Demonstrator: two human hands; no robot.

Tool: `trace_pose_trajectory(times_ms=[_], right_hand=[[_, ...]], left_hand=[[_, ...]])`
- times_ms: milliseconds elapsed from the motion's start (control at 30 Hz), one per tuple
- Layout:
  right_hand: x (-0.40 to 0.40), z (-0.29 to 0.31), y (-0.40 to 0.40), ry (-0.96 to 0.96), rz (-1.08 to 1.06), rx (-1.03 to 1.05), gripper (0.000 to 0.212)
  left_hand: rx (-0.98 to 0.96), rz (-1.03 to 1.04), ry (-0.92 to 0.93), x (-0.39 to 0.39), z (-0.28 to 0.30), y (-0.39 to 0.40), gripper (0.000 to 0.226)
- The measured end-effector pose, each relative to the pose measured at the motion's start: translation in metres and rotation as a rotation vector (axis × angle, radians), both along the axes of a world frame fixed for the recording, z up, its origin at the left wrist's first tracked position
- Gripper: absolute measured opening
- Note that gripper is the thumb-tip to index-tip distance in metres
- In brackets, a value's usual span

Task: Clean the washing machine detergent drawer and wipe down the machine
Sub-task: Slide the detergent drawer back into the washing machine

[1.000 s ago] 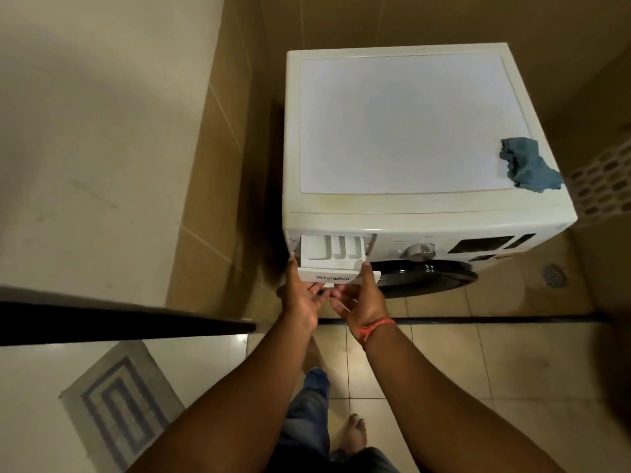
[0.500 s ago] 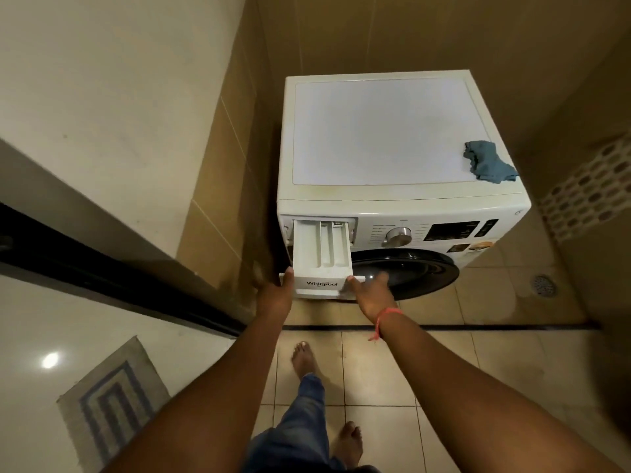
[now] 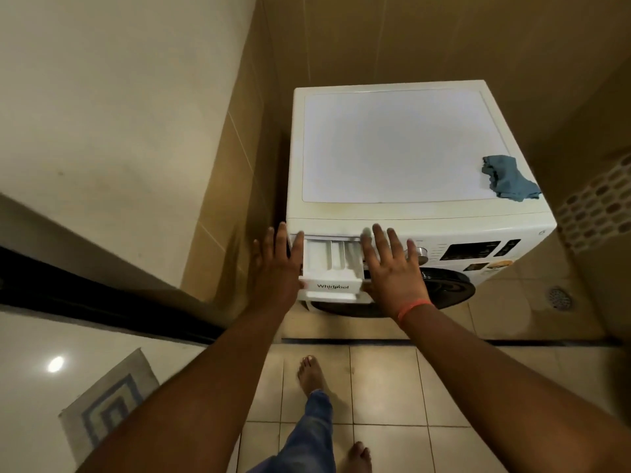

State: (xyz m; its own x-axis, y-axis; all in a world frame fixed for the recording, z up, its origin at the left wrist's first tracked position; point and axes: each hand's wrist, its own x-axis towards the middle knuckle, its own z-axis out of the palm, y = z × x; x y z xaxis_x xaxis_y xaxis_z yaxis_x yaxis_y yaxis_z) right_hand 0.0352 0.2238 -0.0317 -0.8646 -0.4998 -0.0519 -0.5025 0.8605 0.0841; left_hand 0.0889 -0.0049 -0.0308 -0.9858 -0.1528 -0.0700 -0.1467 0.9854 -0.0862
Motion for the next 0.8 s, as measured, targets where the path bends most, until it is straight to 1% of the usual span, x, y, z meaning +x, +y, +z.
trace_pose_trajectory(times_ms=[167,233,300,333,433,533,600,700,800], right_hand=[[-0.071,0.0,-0.022,0.016,-0.044,0.021,0.112],[-0.095,0.002,-0.029,0.009,-0.06,0.044,0.118],[-0.108,0.003,-0.032,-0.027,-0.024,0.081,0.125],[-0.108,0.004,-0.033,-0.032,-0.003,0.088,0.125],[-0.1,0.007,-0.033,-0.054,0.003,0.08,0.115],[-0.097,0.017,-0.039,-0.163,-0.009,0.104,0.115],[-0.097,0.024,-0.042,-0.199,-0.036,0.073,0.113],[-0.102,0.031,-0.042,-0.184,-0.121,-0.014,0.102],[-0.111,0.04,-0.033,-0.185,-0.188,-0.049,0.093]], left_hand=[[0.029,0.031,0.039,-0.072,0.005,-0.015,0.118],[0.041,0.036,0.049,-0.095,0.008,-0.023,0.121],[0.032,-0.018,0.017,-0.103,0.009,-0.033,0.122],[0.039,-0.049,0.004,-0.101,0.008,-0.037,0.12],[0.101,-0.095,-0.02,-0.092,0.002,-0.04,0.109],[0.183,-0.181,-0.017,-0.095,0.009,-0.037,0.099],[0.213,-0.221,-0.004,-0.103,0.017,-0.034,0.091],[0.213,-0.248,0.008,-0.122,0.027,-0.025,0.086],[0.222,-0.257,-0.003,-0.145,0.035,-0.012,0.083]])
